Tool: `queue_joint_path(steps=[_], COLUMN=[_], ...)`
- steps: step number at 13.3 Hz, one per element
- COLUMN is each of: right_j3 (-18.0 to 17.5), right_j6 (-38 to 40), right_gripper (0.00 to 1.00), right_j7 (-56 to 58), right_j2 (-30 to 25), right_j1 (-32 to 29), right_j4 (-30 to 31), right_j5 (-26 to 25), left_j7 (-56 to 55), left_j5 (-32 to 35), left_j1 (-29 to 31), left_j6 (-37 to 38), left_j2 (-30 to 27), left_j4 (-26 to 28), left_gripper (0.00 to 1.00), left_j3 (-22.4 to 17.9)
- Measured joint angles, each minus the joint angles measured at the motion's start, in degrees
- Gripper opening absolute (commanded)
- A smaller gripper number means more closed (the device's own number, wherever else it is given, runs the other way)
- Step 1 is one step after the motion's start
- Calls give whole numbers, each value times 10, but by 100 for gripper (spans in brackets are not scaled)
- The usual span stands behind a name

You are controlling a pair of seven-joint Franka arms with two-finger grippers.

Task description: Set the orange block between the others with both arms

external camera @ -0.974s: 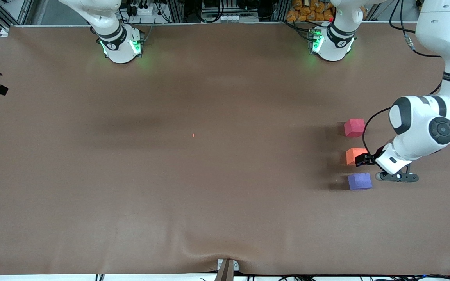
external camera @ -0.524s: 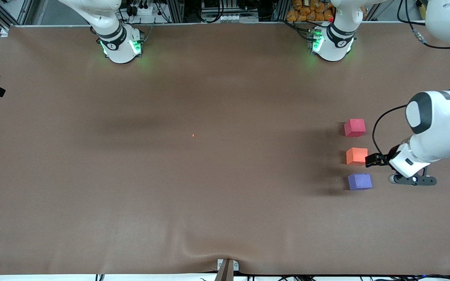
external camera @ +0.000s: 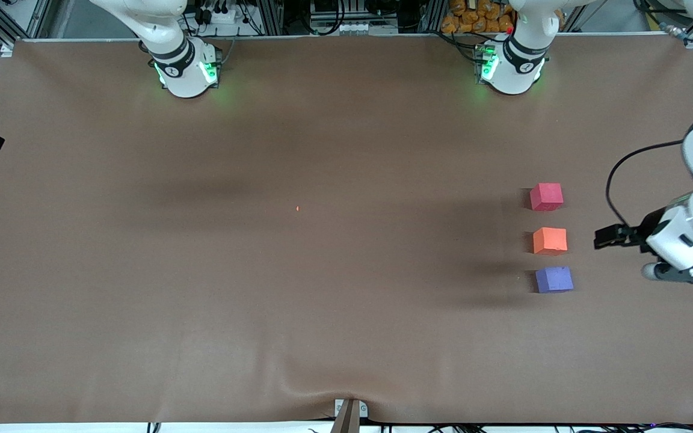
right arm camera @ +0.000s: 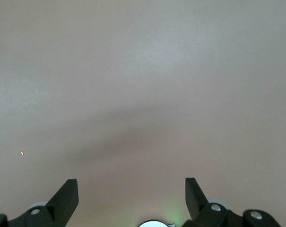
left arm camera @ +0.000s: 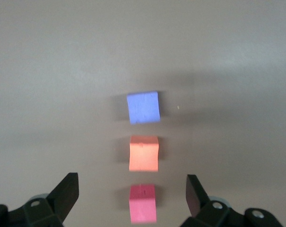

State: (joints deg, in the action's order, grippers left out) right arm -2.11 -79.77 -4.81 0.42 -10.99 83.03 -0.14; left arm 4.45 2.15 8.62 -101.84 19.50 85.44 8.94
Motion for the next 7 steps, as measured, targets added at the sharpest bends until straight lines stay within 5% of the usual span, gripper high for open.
queue_joint_path(steps=[7], right_j3=[1], right_j6=[-16], right_gripper=[100], right_j7=[0], right_j2=[3], right_j1=[-1], right_j4=[1], right_j5=[-1], left_j7=[-1], left_j5=[0], left_j1=[0], left_j6=[132], left_j2=[-96], left_j4=[-33], left_gripper=[100], left_j3=[16])
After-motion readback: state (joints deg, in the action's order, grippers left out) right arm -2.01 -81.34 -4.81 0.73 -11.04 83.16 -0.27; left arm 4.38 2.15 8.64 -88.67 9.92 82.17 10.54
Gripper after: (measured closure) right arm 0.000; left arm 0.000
